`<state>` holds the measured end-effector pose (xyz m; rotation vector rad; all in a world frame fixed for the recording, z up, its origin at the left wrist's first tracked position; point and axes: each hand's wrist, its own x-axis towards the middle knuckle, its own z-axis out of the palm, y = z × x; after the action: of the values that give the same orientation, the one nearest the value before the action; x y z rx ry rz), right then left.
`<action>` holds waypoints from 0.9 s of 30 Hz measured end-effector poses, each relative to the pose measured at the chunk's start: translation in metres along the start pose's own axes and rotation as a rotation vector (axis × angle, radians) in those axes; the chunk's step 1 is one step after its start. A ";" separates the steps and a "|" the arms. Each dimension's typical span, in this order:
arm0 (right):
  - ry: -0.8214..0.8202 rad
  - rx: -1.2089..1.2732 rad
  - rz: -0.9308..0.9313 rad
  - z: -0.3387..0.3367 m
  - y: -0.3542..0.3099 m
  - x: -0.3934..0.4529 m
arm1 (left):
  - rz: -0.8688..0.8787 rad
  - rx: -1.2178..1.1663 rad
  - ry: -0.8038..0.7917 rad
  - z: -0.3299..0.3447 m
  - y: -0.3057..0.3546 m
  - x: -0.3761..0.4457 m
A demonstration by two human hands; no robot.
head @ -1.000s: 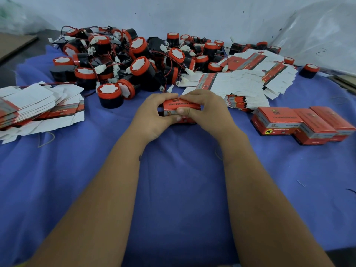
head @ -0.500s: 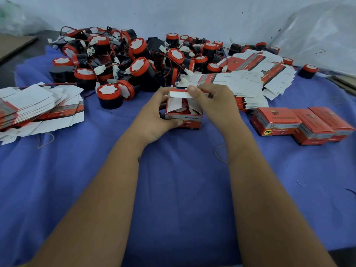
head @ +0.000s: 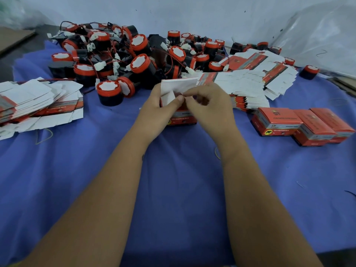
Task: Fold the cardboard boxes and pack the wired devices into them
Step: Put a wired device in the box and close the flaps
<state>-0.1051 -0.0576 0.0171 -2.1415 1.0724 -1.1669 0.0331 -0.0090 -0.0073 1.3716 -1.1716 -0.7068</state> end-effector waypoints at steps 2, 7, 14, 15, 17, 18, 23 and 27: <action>-0.070 -0.138 -0.061 0.003 0.000 -0.001 | -0.006 -0.008 -0.010 0.000 0.001 0.000; -0.027 -0.306 -0.164 0.000 -0.004 0.001 | -0.019 -0.008 -0.044 0.000 0.000 0.000; -0.019 -0.324 -0.217 -0.003 -0.004 0.003 | -0.023 0.013 -0.039 0.002 -0.002 0.000; -0.024 -0.326 -0.219 -0.004 -0.003 0.003 | -0.024 0.017 -0.037 0.002 -0.001 0.000; -0.033 -0.314 -0.220 -0.004 -0.001 0.003 | -0.022 0.023 -0.034 0.002 -0.001 0.000; -0.030 -0.307 -0.215 -0.003 -0.001 0.002 | -0.019 0.020 -0.032 0.002 0.000 0.000; -0.021 -0.364 -0.183 0.000 0.003 0.000 | -0.019 0.033 -0.035 0.002 -0.001 0.001; -0.049 -0.315 -0.221 -0.002 0.009 0.004 | -0.037 -0.029 -0.049 0.001 0.001 0.002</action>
<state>-0.1089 -0.0662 0.0135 -2.5733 1.0780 -1.0914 0.0327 -0.0110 -0.0064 1.3611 -1.1726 -0.7844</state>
